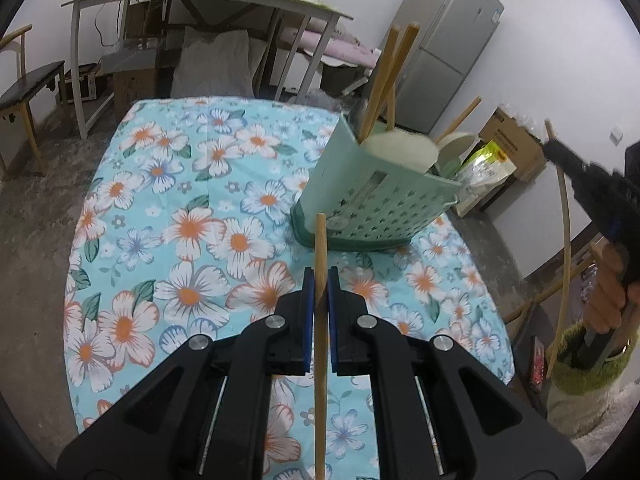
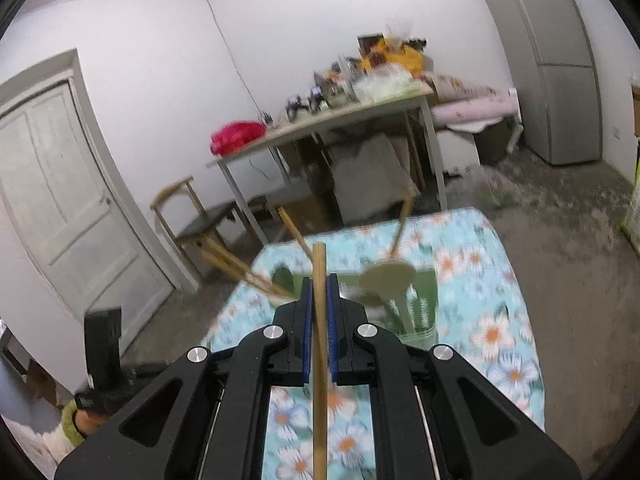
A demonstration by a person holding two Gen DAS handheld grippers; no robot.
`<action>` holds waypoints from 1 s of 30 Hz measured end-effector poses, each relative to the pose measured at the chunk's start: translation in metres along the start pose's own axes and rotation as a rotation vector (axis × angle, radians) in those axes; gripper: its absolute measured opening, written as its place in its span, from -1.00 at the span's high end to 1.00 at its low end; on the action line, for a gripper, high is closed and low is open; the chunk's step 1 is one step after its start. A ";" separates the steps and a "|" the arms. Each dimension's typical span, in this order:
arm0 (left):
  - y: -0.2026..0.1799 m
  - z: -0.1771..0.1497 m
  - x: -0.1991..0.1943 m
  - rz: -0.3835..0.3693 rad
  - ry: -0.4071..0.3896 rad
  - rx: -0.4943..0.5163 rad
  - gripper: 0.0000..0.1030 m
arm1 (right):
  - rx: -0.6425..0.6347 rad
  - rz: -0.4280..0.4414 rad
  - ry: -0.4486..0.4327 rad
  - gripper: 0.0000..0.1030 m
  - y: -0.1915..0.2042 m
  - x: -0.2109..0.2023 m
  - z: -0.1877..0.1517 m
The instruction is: Organize utensils
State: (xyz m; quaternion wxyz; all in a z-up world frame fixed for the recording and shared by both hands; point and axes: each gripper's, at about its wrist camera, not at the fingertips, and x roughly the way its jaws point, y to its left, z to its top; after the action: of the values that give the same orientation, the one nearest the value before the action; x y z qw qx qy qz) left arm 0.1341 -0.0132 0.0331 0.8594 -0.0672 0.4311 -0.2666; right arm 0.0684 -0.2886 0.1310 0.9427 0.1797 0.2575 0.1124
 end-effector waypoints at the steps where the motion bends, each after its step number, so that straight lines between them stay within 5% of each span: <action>1: -0.001 0.001 -0.004 -0.002 -0.012 0.002 0.90 | 0.009 0.024 -0.021 0.86 0.000 -0.001 0.009; 8: -0.006 0.003 -0.015 0.000 -0.061 0.012 0.90 | 0.052 0.174 -0.208 0.87 0.009 0.003 0.060; 15: -0.006 0.003 -0.017 0.001 -0.065 0.012 0.90 | -0.049 0.334 -0.403 0.86 0.037 0.031 0.105; 20: -0.006 0.003 -0.018 -0.001 -0.065 0.014 0.90 | -0.131 0.386 -0.417 0.86 0.057 0.069 0.115; 30: -0.001 0.008 -0.027 -0.005 -0.092 0.005 0.90 | -0.318 0.288 -0.304 0.85 0.075 0.137 0.093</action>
State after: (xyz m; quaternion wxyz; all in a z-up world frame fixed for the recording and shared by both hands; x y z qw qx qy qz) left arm 0.1267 -0.0012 0.0581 0.8779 -0.0784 0.3901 -0.2665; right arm 0.2234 -0.2044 0.1744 0.9613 0.0790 0.0639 0.2563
